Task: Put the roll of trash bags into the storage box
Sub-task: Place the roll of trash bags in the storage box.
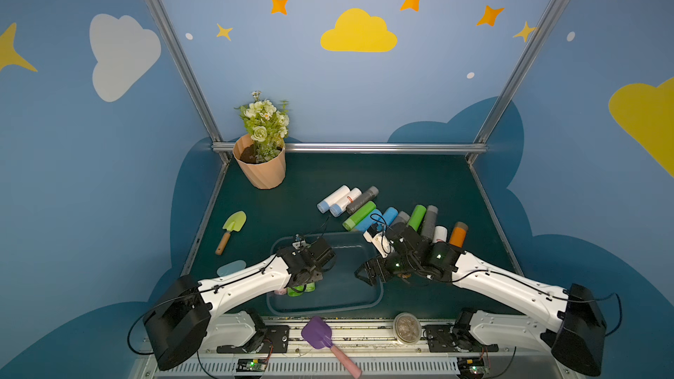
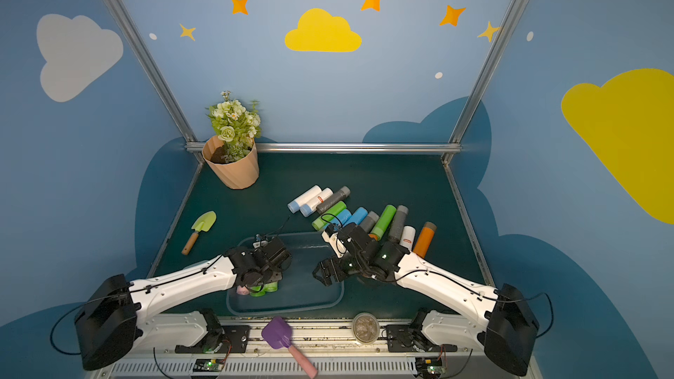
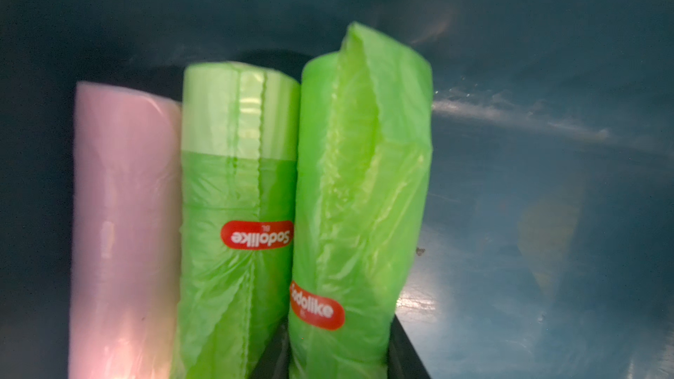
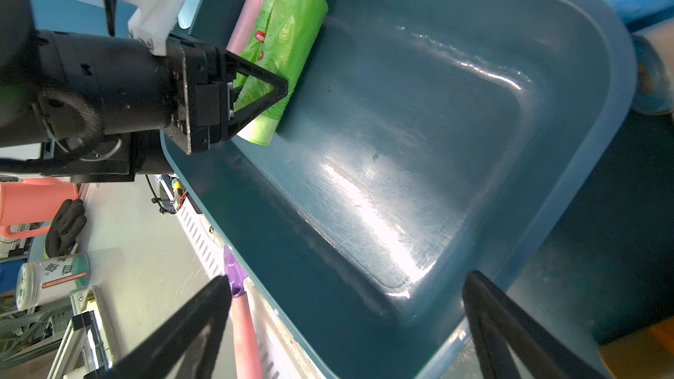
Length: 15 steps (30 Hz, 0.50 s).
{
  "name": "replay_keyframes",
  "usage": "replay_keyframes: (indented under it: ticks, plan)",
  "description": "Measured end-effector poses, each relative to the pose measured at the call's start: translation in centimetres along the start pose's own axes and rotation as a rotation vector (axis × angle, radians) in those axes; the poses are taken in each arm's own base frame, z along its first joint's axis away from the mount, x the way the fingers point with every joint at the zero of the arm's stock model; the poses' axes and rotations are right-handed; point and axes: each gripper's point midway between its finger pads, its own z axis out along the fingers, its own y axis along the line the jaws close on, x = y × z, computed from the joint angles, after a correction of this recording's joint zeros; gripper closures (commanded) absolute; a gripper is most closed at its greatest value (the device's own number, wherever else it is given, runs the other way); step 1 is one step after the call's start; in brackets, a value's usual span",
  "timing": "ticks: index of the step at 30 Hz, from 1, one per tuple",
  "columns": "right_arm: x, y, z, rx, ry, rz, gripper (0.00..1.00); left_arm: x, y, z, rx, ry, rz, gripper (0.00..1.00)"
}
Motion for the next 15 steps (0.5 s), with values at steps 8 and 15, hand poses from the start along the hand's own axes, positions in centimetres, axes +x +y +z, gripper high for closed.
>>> replay_keyframes:
  ticks: [8, 15]
  plan:
    - [0.04, -0.06, 0.08, 0.002, 0.003, 0.000, 0.03, 0.01, 0.01, 0.06, -0.002, 0.000, 0.000, 0.66]
    - [0.17, -0.21, 0.36, 0.007, 0.012, 0.003, 0.03, 0.33, 0.08, 0.60, -0.006, 0.004, 0.006, 0.65]
